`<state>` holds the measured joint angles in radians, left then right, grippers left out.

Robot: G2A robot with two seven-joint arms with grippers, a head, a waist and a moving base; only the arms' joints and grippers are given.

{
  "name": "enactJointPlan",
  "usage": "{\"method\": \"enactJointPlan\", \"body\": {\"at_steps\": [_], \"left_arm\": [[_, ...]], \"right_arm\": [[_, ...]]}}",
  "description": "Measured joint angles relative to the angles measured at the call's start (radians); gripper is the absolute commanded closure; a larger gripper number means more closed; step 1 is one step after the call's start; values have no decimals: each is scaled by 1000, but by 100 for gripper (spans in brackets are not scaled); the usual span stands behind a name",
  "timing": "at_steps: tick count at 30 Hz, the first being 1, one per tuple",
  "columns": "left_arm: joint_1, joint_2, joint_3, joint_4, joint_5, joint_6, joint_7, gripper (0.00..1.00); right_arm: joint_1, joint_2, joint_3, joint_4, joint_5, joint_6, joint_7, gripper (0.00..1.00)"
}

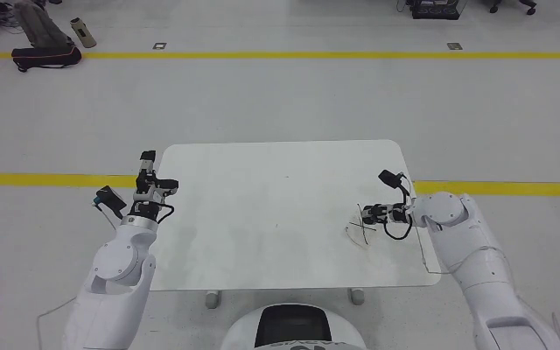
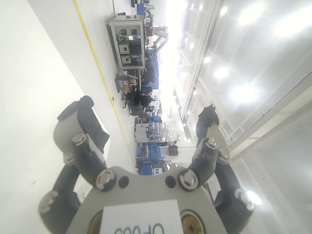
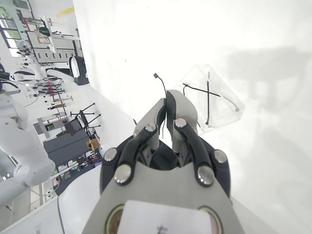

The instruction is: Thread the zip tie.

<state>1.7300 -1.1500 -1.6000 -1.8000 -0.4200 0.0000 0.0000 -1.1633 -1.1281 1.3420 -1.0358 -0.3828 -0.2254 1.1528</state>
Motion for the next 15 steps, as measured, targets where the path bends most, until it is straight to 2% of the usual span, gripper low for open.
{"method": "enactJointPlan", "body": {"at_steps": [5,8,15], "left_arm": [[0,0,0,0,0,0,0,0],[0,0,0,0,0,0,0,0],[0,0,0,0,0,0,0,0]], "right_arm": [[-30,8,42,13,91,-46,-38,100],[-46,17,83,35,174,-108,-35,100],[-59,39,155,18,307,-115,-26,100]]}}
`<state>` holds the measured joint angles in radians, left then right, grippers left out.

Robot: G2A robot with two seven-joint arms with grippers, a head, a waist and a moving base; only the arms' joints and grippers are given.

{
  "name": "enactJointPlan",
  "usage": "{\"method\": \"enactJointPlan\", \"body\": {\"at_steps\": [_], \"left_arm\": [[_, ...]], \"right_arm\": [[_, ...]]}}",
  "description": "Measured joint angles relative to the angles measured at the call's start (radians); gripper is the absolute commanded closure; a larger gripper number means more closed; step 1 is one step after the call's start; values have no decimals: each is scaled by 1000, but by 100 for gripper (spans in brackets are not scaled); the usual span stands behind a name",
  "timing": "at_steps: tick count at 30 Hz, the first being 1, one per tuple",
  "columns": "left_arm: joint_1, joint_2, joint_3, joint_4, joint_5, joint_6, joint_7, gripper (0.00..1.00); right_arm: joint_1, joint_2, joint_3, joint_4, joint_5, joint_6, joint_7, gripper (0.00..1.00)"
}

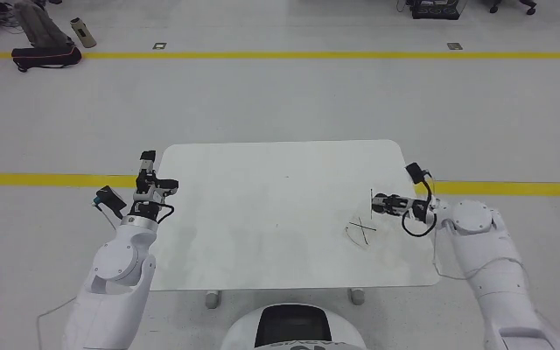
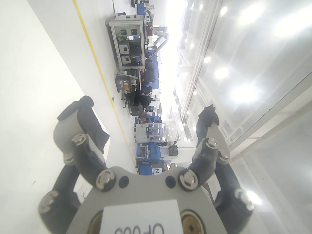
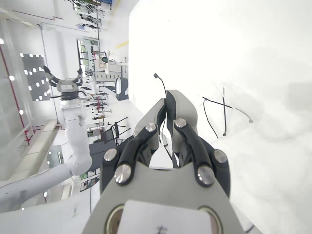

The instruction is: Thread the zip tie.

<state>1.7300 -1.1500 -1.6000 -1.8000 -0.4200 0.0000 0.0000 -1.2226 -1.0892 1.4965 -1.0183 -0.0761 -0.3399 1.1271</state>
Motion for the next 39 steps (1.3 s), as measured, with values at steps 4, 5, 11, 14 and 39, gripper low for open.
{"method": "enactJointPlan", "body": {"at_steps": [4,5,11,14,39], "left_arm": [[0,0,0,0,0,0,0,0],[0,0,0,0,0,0,0,0],[0,0,0,0,0,0,0,0],[0,0,0,0,0,0,0,0],[0,0,0,0,0,0,0,0]], "right_arm": [[4,6,20,1,31,0,8,100],[4,6,20,1,31,0,8,100],[4,6,19,1,30,0,7,100],[4,6,19,1,30,0,7,100],[237,-66,-229,68,-22,326,-291,100]]}}
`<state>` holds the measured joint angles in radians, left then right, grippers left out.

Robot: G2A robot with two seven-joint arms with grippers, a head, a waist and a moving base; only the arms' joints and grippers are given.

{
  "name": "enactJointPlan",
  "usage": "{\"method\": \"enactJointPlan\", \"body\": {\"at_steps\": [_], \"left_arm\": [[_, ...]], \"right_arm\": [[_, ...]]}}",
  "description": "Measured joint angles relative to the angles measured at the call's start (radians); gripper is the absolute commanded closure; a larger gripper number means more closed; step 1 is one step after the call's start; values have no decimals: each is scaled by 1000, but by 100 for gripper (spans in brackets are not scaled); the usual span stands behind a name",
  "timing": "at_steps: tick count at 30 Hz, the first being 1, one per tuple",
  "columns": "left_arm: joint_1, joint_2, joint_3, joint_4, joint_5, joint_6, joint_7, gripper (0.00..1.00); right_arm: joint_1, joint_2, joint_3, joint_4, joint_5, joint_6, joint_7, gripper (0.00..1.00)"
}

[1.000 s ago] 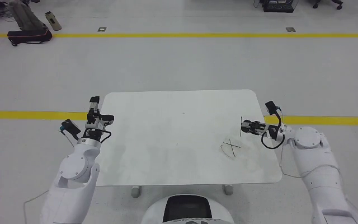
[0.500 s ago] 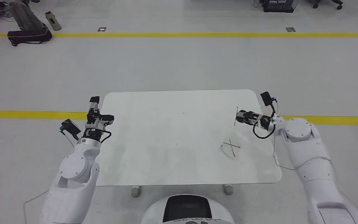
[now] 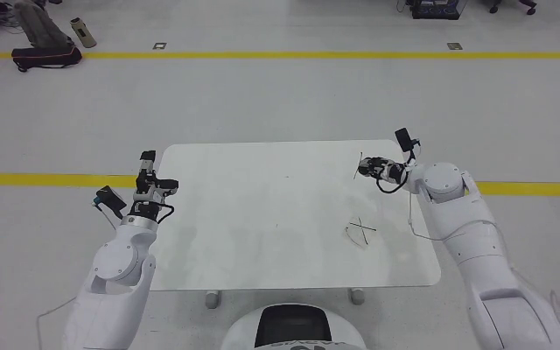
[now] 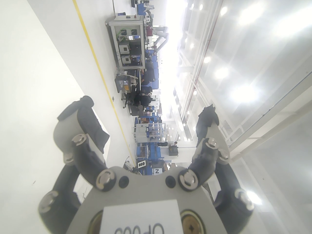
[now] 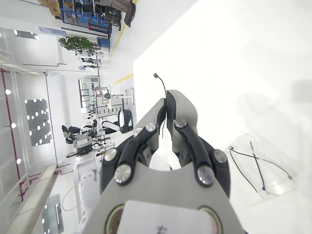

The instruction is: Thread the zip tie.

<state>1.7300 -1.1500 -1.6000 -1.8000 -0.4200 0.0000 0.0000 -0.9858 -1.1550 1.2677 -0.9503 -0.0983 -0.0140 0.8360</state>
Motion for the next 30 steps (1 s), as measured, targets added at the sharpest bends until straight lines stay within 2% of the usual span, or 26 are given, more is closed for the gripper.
{"method": "enactJointPlan", "body": {"at_steps": [21,23,30], "left_arm": [[0,0,0,0,0,0,0,0],[0,0,0,0,0,0,0,0],[0,0,0,0,0,0,0,0]], "right_arm": [[-4,-3,-2,-2,4,-4,-19,100],[7,-7,1,18,47,-14,-19,100],[98,-31,-37,166,124,-67,-21,100]]}}
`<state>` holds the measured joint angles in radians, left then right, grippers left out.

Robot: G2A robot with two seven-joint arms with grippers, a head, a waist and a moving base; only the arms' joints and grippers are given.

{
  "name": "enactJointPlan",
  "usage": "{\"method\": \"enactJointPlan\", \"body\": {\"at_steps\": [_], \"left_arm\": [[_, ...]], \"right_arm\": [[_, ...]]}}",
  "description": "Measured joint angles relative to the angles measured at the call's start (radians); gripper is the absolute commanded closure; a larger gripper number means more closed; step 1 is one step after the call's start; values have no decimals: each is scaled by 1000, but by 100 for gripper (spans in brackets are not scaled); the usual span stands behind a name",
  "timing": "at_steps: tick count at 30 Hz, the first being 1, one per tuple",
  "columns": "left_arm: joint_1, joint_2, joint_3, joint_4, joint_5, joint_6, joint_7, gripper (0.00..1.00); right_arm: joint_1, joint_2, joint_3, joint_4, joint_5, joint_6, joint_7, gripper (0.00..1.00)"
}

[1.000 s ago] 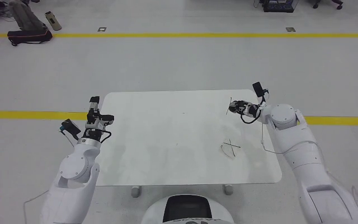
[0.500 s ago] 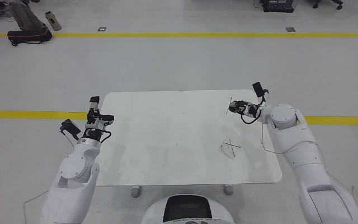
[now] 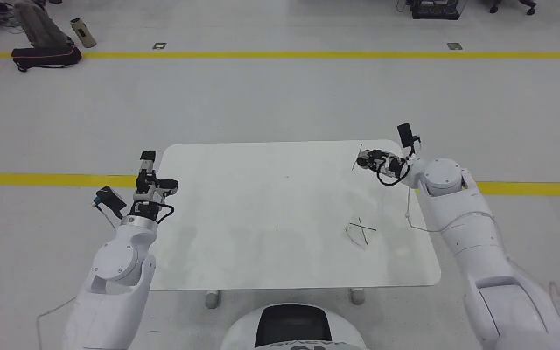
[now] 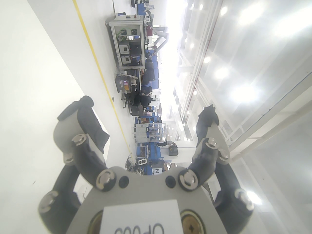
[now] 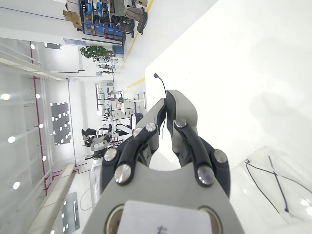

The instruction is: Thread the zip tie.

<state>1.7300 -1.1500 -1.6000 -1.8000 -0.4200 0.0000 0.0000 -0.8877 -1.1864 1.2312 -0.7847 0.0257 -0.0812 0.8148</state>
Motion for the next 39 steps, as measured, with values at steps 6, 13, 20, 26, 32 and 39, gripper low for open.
{"method": "enactJointPlan", "body": {"at_steps": [6,13,20,26,32,39], "left_arm": [[0,0,0,0,0,0,0,0],[0,0,0,0,0,0,0,0],[0,0,0,0,0,0,0,0],[0,0,0,0,0,0,0,0],[0,0,0,0,0,0,0,0],[0,0,0,0,0,0,0,0]], "right_arm": [[50,-36,-56,56,67,-28,-24,100],[76,-75,-96,63,176,-12,-59,100],[76,-74,-96,63,174,-13,-59,100],[38,-78,-103,-15,168,38,-127,100],[-83,-77,-102,-210,140,139,-283,100],[-220,-68,-62,-411,128,234,-435,100]]}}
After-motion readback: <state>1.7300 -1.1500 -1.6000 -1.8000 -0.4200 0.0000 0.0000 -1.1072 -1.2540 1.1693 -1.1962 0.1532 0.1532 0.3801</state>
